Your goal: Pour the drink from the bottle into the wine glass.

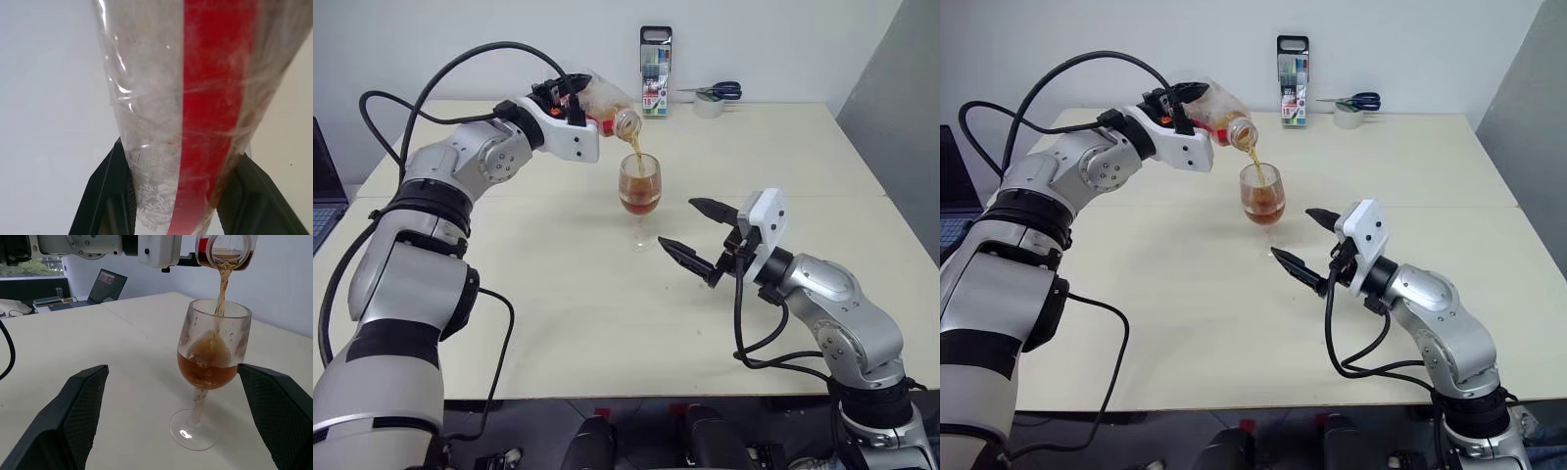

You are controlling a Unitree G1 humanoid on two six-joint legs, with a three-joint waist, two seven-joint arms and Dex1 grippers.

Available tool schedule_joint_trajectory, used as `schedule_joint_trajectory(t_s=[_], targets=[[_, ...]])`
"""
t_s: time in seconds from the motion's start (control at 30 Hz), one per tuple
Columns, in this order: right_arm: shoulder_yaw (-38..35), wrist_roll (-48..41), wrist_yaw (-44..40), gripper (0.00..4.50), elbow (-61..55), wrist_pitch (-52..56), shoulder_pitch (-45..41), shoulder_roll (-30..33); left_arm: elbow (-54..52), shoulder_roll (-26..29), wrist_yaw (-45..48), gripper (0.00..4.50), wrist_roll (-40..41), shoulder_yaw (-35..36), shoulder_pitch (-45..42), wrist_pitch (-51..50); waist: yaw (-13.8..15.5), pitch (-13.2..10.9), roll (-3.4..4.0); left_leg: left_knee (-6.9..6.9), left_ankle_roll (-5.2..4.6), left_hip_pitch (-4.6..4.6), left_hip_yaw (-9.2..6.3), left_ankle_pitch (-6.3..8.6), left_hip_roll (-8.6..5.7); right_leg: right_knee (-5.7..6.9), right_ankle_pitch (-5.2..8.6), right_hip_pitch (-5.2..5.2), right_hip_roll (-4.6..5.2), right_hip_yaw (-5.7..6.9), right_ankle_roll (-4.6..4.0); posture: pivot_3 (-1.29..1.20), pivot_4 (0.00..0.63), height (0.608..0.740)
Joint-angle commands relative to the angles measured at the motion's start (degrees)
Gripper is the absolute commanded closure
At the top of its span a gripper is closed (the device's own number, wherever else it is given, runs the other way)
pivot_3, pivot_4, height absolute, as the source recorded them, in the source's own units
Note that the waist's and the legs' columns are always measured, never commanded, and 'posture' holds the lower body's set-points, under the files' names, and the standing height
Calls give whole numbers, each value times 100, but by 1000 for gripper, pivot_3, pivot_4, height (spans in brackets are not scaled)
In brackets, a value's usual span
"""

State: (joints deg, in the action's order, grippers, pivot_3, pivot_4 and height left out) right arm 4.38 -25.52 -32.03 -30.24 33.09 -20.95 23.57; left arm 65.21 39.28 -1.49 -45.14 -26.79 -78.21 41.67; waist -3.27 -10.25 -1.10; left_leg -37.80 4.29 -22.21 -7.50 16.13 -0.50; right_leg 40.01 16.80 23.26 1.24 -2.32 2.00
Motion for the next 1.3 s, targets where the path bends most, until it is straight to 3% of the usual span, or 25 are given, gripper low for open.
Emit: schedule_joint_trajectory(t_s=[0.03,0.67,1.03,1.3], targets=[[-18,-47,47,0,-229,-27,-27,-18,-15,81,-106,2833,36,41,-248,2,0,0,0,0,0,0,0,0,0,0,0,0,0,0,0,0,150,740],[21,10,101,0,-216,-94,-46,-14,61,-73,122,2833,337,193,-62,-48,0,0,0,-2,0,-2,0,0,0,0,0,0,0,0,0,0,150,740],[61,75,103,0,-129,-201,-120,-59,-132,-338,1107,2833,1488,801,467,-326,-2,0,0,-8,1,-7,-4,-1,-1,2,0,1,0,3,0,0,150,740],[197,94,3,0,-164,-94,-147,-22,-700,-864,2433,2833,3384,2109,969,-1665,-14,0,0,-10,5,-9,-7,-3,0,3,0,1,1,5,-1,0,150,740]])
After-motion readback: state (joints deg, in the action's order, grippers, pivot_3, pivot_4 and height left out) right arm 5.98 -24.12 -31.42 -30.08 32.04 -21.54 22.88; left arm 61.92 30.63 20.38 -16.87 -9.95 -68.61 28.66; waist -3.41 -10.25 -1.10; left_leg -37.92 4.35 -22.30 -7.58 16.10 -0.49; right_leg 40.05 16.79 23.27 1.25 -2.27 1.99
